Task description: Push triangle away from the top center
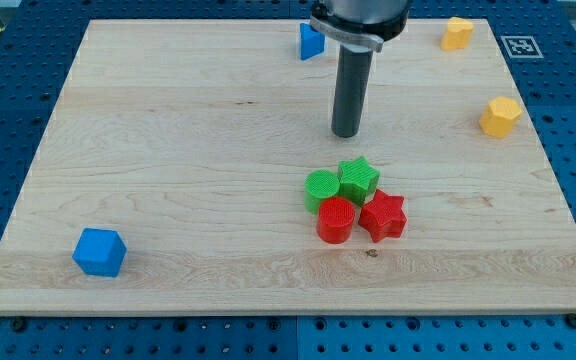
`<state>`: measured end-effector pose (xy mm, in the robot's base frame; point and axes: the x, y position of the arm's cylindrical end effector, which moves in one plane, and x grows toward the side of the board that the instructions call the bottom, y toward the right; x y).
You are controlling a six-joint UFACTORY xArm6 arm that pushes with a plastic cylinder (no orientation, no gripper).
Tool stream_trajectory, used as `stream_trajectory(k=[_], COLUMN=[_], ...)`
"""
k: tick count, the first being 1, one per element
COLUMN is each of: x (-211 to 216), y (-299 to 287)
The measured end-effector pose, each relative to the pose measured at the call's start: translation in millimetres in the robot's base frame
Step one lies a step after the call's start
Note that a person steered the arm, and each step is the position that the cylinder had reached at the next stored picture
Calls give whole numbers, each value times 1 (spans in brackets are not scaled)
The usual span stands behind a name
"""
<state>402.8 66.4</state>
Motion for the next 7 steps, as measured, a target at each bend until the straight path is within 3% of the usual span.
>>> stream_trajectory(k=[1, 3, 5, 7], x=[-46, -97, -211, -211], y=[3, 36, 40, 11])
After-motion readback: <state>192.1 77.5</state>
